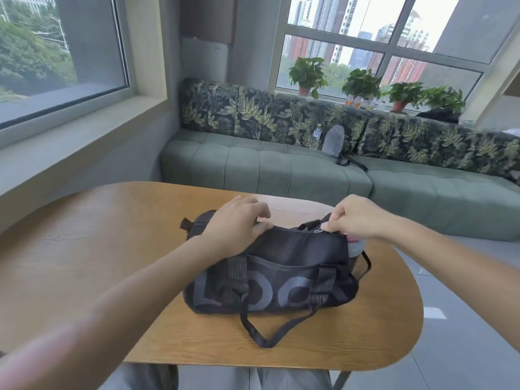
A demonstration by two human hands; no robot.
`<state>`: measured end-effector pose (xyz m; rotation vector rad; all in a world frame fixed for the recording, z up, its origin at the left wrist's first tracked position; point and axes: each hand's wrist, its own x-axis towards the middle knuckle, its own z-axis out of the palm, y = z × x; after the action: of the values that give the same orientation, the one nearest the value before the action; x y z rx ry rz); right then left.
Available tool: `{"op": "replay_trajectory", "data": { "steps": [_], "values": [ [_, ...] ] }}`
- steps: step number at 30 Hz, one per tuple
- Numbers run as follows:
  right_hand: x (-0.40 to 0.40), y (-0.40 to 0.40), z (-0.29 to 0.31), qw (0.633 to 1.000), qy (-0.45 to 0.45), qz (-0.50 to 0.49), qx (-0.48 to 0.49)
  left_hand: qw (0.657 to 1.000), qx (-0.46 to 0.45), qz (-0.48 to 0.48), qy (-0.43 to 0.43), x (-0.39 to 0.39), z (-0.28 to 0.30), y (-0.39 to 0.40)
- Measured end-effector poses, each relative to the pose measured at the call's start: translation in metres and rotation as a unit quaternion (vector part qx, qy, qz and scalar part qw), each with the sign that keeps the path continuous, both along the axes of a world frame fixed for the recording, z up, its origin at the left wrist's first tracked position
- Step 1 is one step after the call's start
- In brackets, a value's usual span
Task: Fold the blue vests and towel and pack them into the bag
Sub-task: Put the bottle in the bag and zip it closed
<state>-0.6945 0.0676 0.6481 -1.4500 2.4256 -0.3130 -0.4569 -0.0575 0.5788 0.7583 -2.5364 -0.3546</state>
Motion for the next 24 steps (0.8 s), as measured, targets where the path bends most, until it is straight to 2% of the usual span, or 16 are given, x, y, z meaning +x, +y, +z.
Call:
{"op": "replay_trajectory", "data": {
  "steps": [3,7,13,15,17,19,24],
  "values": [
    [0.001,-0.007,0.001,1.0,-0.007,0.006,-0.011,0.999,0.006,-0.038,-0.039,-0.039,0.001,0.016],
    [-0.005,-0.01,-0.001,0.999,-0.012,0.025,-0.033,0.997,-0.002,-0.034,-0.067,-0.066,0.0,0.021],
    [-0.018,-0.005,-0.029,0.996,-0.038,0.026,-0.071,0.997,-0.028,-0.011,-0.077,-0.058,-0.004,0.014],
    [-0.021,0.0,-0.038,0.993,-0.024,0.001,-0.118,0.996,-0.028,-0.005,-0.08,-0.052,-0.005,0.012],
    [-0.025,0.005,-0.043,0.985,-0.05,-0.028,-0.161,0.996,-0.024,0.002,-0.083,-0.047,-0.004,0.009],
    [-0.028,0.01,-0.045,0.983,-0.067,-0.041,-0.165,0.996,-0.02,0.006,-0.084,-0.044,-0.003,0.008],
    [-0.031,0.018,-0.046,0.981,-0.046,-0.042,-0.185,0.995,-0.025,0.008,-0.097,-0.043,-0.002,0.01]
  ]
}}
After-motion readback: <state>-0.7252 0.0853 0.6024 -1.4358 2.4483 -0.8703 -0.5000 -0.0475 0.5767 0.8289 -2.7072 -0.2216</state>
